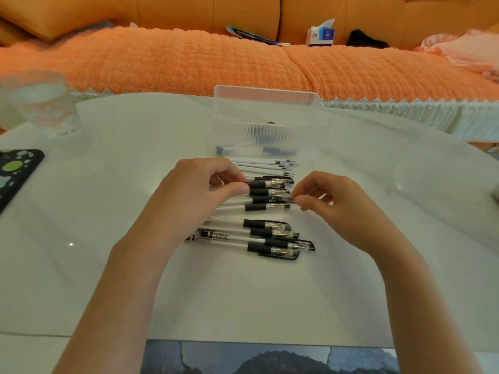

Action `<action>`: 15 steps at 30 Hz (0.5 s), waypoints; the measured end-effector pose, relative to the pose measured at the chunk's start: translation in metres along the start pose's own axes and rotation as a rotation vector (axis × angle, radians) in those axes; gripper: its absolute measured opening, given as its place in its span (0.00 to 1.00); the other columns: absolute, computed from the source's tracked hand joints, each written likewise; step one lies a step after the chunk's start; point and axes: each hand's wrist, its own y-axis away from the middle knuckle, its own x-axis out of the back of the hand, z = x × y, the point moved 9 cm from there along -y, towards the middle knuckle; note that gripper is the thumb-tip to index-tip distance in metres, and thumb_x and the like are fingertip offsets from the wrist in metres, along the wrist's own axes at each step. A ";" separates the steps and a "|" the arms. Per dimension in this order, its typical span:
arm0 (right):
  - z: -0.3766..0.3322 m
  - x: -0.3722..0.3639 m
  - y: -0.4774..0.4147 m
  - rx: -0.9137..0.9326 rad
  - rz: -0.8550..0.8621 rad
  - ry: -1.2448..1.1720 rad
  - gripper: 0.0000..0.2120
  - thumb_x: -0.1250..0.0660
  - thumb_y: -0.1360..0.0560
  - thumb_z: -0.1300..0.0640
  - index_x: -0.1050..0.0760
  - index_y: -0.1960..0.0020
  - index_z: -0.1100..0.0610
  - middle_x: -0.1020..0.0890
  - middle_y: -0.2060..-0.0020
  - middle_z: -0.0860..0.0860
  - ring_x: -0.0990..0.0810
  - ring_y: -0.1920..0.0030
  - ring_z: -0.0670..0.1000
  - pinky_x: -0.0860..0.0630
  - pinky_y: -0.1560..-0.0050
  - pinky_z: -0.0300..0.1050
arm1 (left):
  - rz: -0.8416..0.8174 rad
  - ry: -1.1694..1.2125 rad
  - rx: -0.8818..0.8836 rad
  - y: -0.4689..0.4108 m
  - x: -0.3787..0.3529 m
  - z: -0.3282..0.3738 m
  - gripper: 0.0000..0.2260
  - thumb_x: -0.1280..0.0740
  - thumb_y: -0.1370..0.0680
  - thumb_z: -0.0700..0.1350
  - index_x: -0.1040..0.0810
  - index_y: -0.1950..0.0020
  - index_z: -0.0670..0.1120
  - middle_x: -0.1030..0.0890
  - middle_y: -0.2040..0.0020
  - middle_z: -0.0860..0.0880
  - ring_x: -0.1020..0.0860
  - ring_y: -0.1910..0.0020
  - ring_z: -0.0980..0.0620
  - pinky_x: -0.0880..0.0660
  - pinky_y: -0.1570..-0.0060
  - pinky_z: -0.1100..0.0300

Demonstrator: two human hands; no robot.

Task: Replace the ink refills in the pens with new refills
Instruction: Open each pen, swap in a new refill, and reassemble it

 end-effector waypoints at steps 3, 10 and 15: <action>-0.001 0.009 0.001 0.007 0.039 -0.088 0.05 0.34 0.24 0.60 0.22 0.55 0.51 0.17 0.62 0.46 0.19 0.62 0.42 0.23 0.56 0.41 | 0.008 0.004 -0.007 0.000 0.001 0.001 0.02 0.27 0.29 0.50 0.18 0.59 0.56 0.20 0.64 0.58 0.24 0.62 0.63 0.31 0.60 0.66; -0.005 0.010 0.000 0.035 0.083 -0.167 0.05 0.34 0.24 0.61 0.21 0.54 0.52 0.18 0.64 0.45 0.21 0.63 0.44 0.23 0.57 0.40 | 0.005 -0.004 -0.004 0.001 0.002 0.001 0.02 0.27 0.29 0.51 0.18 0.59 0.56 0.19 0.62 0.58 0.23 0.59 0.62 0.31 0.59 0.67; -0.006 0.009 -0.001 0.046 0.095 -0.187 0.05 0.34 0.24 0.61 0.22 0.54 0.52 0.18 0.63 0.45 0.20 0.63 0.46 0.22 0.57 0.40 | -0.006 -0.016 -0.005 0.001 0.000 0.001 0.02 0.27 0.29 0.51 0.18 0.59 0.56 0.19 0.62 0.58 0.24 0.60 0.63 0.31 0.59 0.67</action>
